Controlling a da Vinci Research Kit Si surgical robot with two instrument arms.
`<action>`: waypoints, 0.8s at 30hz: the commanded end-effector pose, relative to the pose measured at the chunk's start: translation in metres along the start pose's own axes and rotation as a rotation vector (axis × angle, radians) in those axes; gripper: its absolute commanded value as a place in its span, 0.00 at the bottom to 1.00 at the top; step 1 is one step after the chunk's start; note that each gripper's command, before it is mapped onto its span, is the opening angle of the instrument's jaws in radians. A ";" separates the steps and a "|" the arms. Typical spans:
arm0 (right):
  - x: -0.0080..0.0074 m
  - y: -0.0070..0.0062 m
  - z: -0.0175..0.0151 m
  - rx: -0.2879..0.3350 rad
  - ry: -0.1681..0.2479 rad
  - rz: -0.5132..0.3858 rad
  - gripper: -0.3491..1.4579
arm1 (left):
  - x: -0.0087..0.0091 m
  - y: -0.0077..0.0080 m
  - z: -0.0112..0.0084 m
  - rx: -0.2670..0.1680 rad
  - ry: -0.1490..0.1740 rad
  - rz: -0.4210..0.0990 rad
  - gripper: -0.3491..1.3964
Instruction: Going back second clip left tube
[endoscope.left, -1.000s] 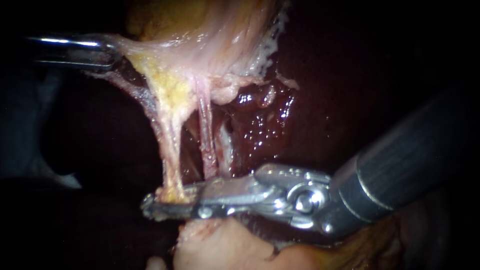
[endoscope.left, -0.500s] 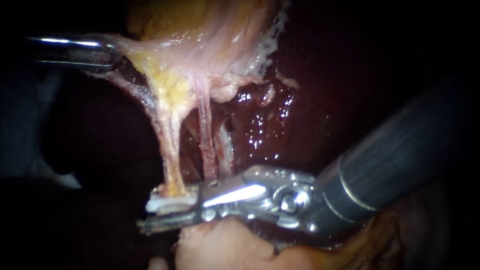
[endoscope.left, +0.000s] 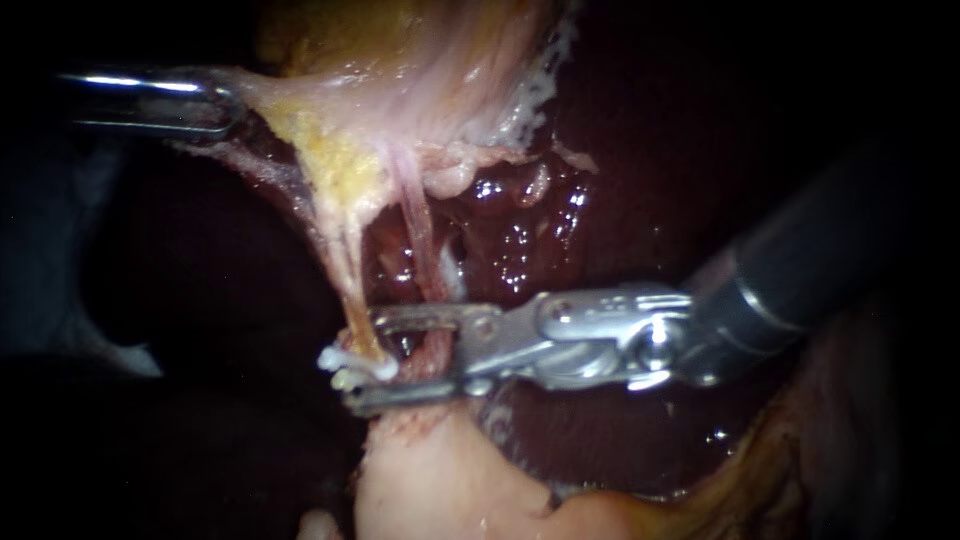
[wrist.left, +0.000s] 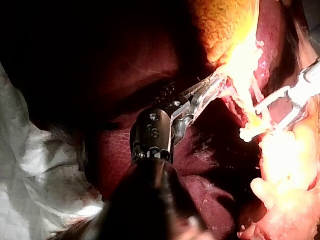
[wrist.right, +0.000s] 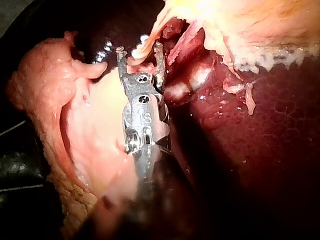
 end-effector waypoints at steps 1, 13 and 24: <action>0.0002 0.0000 -0.0013 -0.003 0.000 -0.023 0.47 | 0.0000 0.0000 0.0000 -0.001 0.000 0.000 0.00; -0.0009 0.0006 -0.0130 -0.035 -0.018 -0.131 0.47 | 0.0000 0.0000 0.0000 -0.001 0.000 0.000 0.00; -0.0014 0.0010 -0.0148 -0.027 -0.019 -0.148 0.47 | -0.0003 0.0001 0.0005 0.004 0.002 0.002 0.00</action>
